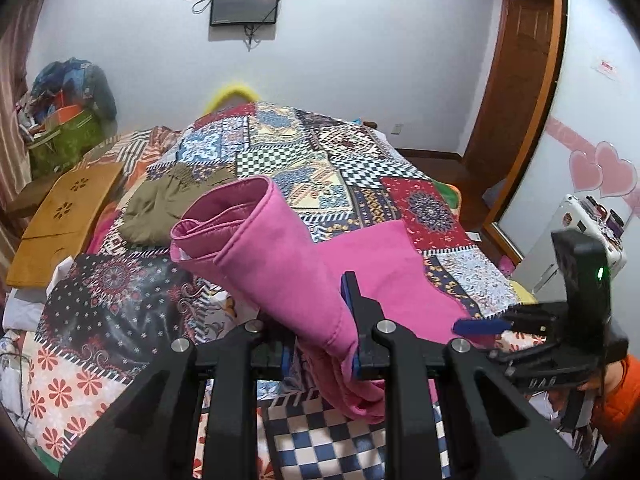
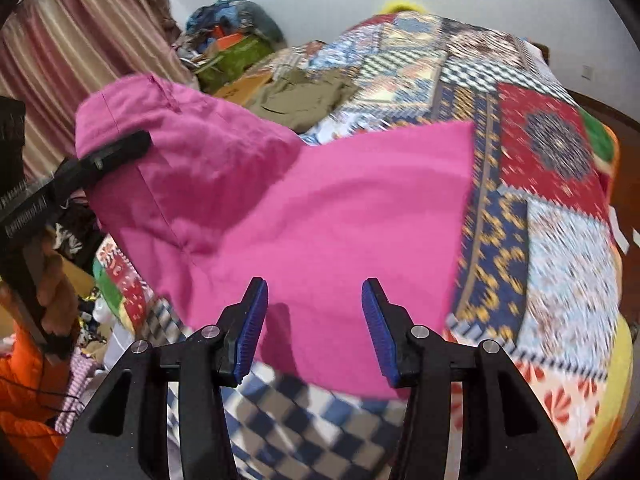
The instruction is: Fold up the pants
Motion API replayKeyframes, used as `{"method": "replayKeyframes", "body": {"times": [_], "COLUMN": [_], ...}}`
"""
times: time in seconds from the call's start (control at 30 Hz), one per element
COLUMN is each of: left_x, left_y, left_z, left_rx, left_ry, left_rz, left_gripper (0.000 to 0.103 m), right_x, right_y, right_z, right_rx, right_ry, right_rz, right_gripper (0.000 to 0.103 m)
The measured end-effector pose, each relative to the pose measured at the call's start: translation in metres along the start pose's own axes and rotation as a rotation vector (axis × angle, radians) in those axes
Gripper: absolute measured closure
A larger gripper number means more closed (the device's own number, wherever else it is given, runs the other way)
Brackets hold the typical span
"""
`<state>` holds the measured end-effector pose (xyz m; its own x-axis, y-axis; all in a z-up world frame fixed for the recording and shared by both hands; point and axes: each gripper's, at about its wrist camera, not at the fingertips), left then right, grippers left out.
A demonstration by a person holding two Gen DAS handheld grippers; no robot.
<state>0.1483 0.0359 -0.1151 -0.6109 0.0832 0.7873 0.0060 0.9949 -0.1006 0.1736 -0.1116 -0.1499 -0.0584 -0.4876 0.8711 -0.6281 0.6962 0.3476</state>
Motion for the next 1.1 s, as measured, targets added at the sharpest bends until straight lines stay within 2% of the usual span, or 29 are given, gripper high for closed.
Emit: {"method": "replayKeyframes", "body": {"times": [0.2,0.47,0.63,0.77,0.83,0.97,1.1], "left_x": [-0.001,-0.013,-0.024,-0.028,-0.029,-0.030,-0.031], "left_y": [-0.025,-0.057,-0.069,-0.075,-0.076,-0.082,-0.094], "left_z": [-0.008,-0.018,-0.024,-0.025,-0.025,-0.030,-0.035], "left_rx": [-0.060,-0.126,-0.141,-0.154,-0.157,-0.155,-0.180], "left_ry": [-0.003,0.023,0.047,0.056,0.058,0.068,0.072], "left_rz": [0.035,0.091,0.127,0.139,0.148,0.189,0.208], "left_gripper": [0.083,0.083,0.084,0.084,0.084,0.084,0.084], "right_x": [-0.009,-0.010,0.004,0.028,0.030,0.009,0.002], "right_y": [0.004,-0.002,-0.003,-0.012,-0.016,-0.028,-0.033], "right_z": [0.008,0.013,0.015,0.029,0.034,0.042,0.039], "right_rx": [0.029,0.014,0.008,0.000,-0.006,-0.048,-0.074], "right_ry": [0.014,-0.004,-0.024,-0.065,-0.058,0.011,0.003], "right_rz": [0.024,-0.012,0.014,0.034,0.035,0.019,-0.017], "right_gripper": [0.054,0.053,0.054,0.054,0.054,0.054,0.053]}}
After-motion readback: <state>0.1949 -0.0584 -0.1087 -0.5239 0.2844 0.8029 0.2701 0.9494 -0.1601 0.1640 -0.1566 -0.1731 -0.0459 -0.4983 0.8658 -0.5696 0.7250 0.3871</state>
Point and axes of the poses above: each gripper's, at about its wrist camera, not at the fingertips, and x roughly against the way its jaws point, y to its left, z to its underside, and after that the axes turned 13 degrees about y, right-handed
